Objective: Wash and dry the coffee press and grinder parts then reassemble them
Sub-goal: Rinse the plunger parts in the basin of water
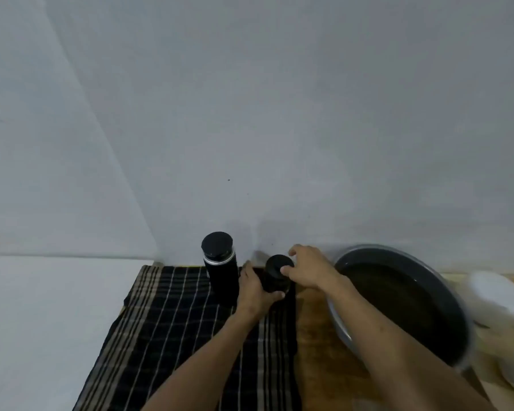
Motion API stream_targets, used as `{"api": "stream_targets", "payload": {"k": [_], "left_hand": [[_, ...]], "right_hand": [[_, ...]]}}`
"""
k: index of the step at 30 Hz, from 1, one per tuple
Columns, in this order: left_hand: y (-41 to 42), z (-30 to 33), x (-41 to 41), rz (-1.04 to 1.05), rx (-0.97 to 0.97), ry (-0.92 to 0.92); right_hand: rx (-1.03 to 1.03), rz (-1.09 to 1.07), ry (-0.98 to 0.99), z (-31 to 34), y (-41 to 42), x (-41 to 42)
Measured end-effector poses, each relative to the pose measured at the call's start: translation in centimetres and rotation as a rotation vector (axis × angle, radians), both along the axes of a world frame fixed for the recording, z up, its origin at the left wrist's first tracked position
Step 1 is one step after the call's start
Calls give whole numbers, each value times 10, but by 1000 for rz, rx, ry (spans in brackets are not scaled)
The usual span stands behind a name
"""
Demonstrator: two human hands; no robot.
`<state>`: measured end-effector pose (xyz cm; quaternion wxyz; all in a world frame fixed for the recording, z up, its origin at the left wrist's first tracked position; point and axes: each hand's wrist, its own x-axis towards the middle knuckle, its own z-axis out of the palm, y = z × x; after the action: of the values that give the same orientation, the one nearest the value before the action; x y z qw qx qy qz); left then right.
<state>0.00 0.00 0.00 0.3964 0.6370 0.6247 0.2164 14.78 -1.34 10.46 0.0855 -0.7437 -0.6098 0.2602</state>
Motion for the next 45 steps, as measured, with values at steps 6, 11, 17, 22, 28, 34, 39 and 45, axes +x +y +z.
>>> {"api": "stream_targets", "payload": {"k": [6,11,17,22,28,34,39,45], "left_hand": [[23,-41,1,-2,-29,-82],[24,-53,2,-77,32,-128],[30,-48,-3,-139,94,35],[24,-33,-2,-148,127,155],[19,-10,5,-180,84,165],[10,52,19,-312,330,-240],[19,86,74,-525,315,-288],[-6,69,145,-608,320,-289]], "right_hand": [[-129,-97,-95,-18,25,-17],[-135,-201,-199,-23,35,-35],[-132,-140,-304,-17,49,-49],[-118,-132,-237,-5,52,-52],[-36,-92,-158,56,61,-31],[-67,-51,-39,123,46,24],[-207,14,-161,130,19,75],[-313,79,-151,101,-8,138]]}}
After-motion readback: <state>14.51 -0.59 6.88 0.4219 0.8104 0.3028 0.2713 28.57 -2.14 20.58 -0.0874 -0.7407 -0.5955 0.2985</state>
